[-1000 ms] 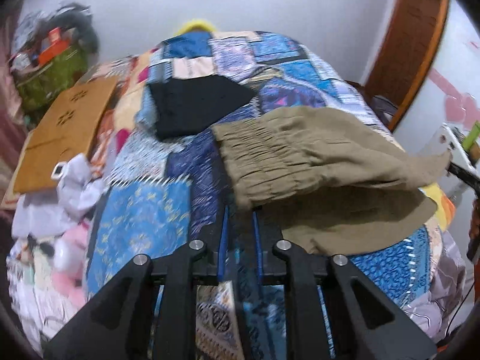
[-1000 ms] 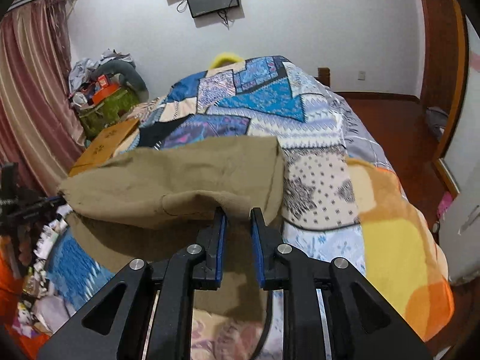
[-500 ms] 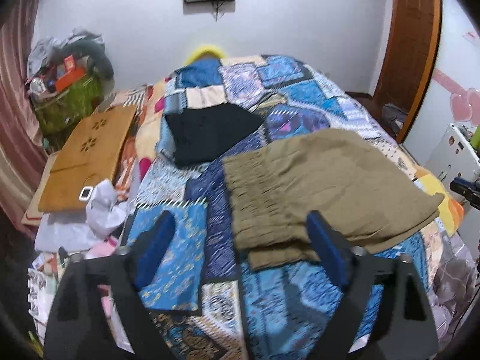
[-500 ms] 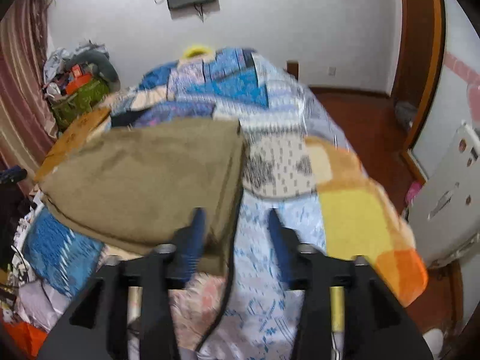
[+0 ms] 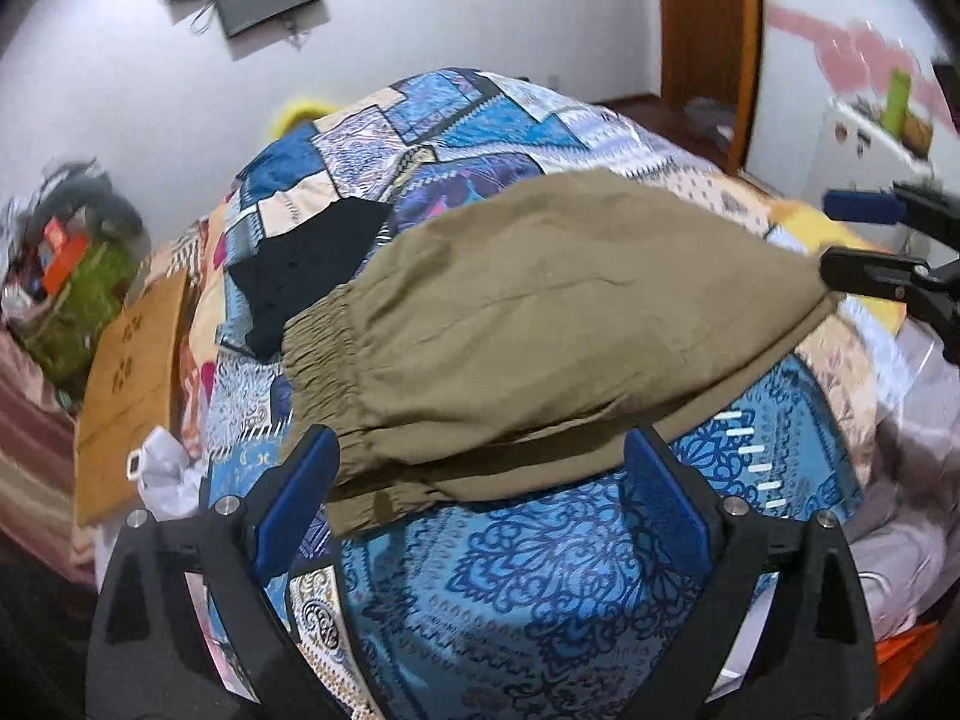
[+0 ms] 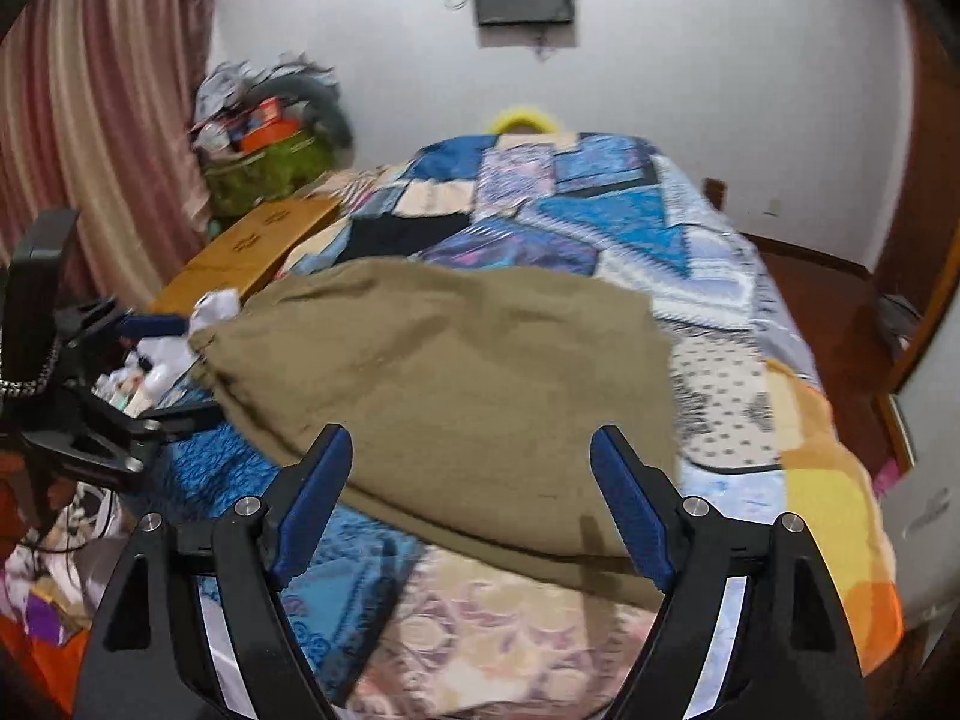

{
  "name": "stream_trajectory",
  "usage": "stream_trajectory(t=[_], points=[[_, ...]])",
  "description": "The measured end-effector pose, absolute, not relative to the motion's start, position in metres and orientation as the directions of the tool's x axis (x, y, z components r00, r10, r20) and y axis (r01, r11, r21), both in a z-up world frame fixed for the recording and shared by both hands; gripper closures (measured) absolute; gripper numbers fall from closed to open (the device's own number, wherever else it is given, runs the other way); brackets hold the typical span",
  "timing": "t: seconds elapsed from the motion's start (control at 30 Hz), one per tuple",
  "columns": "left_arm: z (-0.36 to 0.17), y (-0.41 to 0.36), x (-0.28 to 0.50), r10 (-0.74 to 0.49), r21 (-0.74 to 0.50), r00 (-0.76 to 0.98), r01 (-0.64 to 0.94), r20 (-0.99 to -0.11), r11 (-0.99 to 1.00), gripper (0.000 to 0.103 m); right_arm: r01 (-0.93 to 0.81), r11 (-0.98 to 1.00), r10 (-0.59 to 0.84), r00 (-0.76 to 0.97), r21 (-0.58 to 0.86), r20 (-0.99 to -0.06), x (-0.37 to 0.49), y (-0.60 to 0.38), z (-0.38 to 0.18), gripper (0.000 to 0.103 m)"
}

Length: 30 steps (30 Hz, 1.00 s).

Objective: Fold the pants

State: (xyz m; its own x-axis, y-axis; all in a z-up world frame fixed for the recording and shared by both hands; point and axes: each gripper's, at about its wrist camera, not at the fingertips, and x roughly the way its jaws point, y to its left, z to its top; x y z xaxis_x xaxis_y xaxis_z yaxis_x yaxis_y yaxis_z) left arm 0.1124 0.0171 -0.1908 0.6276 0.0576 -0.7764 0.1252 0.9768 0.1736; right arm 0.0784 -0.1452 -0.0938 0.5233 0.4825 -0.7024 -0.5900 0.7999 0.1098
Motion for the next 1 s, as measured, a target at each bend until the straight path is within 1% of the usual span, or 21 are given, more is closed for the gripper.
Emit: stream_trajectory(t=[0.07,0.17,0.3,0.33,0.4,0.47,0.53,0.57,0.6,0.67,0.7,0.73,0.77,0.83,0.9,1.0], points=[[-0.196,0.011,0.118,0.047,0.172,0.618,0.144,-0.785,0.975,0.007,-0.611,0.785,0.483,0.5,0.102,-0.719,0.08,-0.137,-0.1,0.024],[-0.204,0.006,0.128,0.003,0.136,0.607,0.173,-0.795,0.976,0.007,-0.643,0.761,0.479,0.468,0.085,-0.743,0.079,-0.126,-0.107,0.024],[-0.208,-0.004,0.138,-0.006,0.146,0.612,0.198,-0.791,0.969,0.007,-0.665,0.739,0.49,0.417,0.111,-0.765,0.079,-0.117,-0.117,0.024],[-0.208,-0.006,0.14,-0.016,0.141,0.613,0.208,-0.79,0.968,0.009,-0.67,0.734,0.493,0.41,0.113,-0.767,0.079,-0.114,-0.118,0.024],[-0.207,-0.009,0.143,-0.039,0.125,0.609,0.224,-0.792,0.966,0.02,-0.68,0.724,0.493,0.399,0.111,-0.773,0.079,-0.108,-0.122,0.024],[-0.207,-0.009,0.146,-0.098,0.069,0.577,0.259,-0.811,0.963,0.053,-0.685,0.72,0.496,0.395,0.111,-0.773,0.079,-0.103,-0.125,0.024],[-0.205,-0.008,0.15,-0.154,0.009,0.553,0.28,-0.819,0.96,0.066,-0.686,0.717,0.502,0.382,0.126,-0.776,0.082,-0.098,-0.127,0.024],[-0.204,-0.009,0.149,-0.166,-0.001,0.552,0.287,-0.817,0.958,0.076,-0.686,0.715,0.507,0.377,0.134,-0.775,0.082,-0.096,-0.127,0.024],[-0.202,-0.009,0.149,-0.177,-0.008,0.55,0.295,-0.816,0.956,0.078,-0.683,0.715,0.515,0.376,0.145,-0.77,0.084,-0.096,-0.126,0.025],[-0.199,-0.01,0.146,-0.177,-0.006,0.556,0.296,-0.812,0.955,0.082,-0.678,0.717,0.527,0.38,0.158,-0.76,0.086,-0.095,-0.125,0.037],[-0.198,-0.01,0.145,-0.176,-0.003,0.558,0.297,-0.811,0.955,0.083,-0.678,0.715,0.535,0.373,0.171,-0.758,0.087,-0.095,-0.124,0.051],[-0.198,-0.01,0.145,-0.175,-0.002,0.56,0.296,-0.81,0.955,0.086,-0.683,0.704,0.553,0.355,0.194,-0.754,0.088,-0.095,-0.123,0.071],[-0.197,-0.01,0.144,-0.18,-0.007,0.56,0.297,-0.809,0.955,0.089,-0.69,0.691,0.573,0.341,0.215,-0.746,0.088,-0.095,-0.122,0.084],[-0.195,-0.006,0.142,-0.224,-0.059,0.554,0.3,-0.802,0.952,0.091,-0.705,0.674,0.593,0.339,0.22,-0.73,0.084,-0.094,-0.117,0.092],[-0.191,-0.001,0.142,-0.252,-0.098,0.553,0.293,-0.794,0.951,0.092,-0.725,0.662,0.591,0.35,0.189,-0.726,0.077,-0.091,-0.113,0.093],[-0.188,0.0,0.136,-0.267,-0.114,0.555,0.294,-0.788,0.949,0.092,-0.737,0.65,0.6,0.346,0.187,-0.722,0.071,-0.092,-0.111,0.094]])
